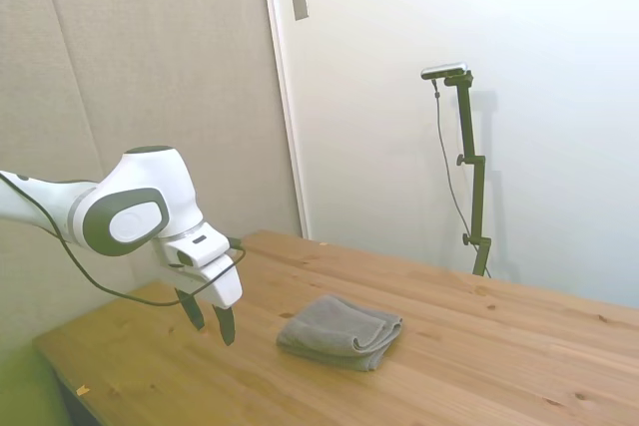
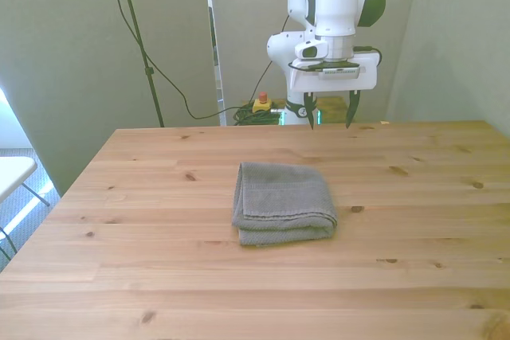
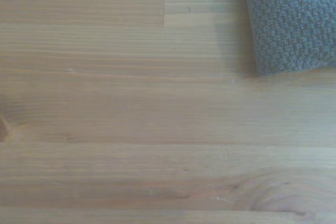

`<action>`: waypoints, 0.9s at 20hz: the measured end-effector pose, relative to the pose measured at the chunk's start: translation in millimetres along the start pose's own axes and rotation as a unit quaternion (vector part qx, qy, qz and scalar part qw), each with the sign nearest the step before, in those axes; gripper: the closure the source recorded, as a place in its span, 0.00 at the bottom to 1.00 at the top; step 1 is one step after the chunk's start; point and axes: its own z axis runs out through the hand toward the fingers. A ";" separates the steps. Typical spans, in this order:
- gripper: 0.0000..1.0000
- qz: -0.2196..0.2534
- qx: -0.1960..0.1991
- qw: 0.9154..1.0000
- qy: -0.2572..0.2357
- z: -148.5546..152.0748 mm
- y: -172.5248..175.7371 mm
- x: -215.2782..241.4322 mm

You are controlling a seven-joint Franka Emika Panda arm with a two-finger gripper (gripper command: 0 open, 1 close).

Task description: Unfold the towel

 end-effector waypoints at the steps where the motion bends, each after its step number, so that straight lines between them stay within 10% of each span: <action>1: 0.00 0.000 0.001 1.000 0.000 -0.7 -0.3 0.5; 18: 0.00 0.204 0.107 0.973 0.002 10.4 111.4 241.8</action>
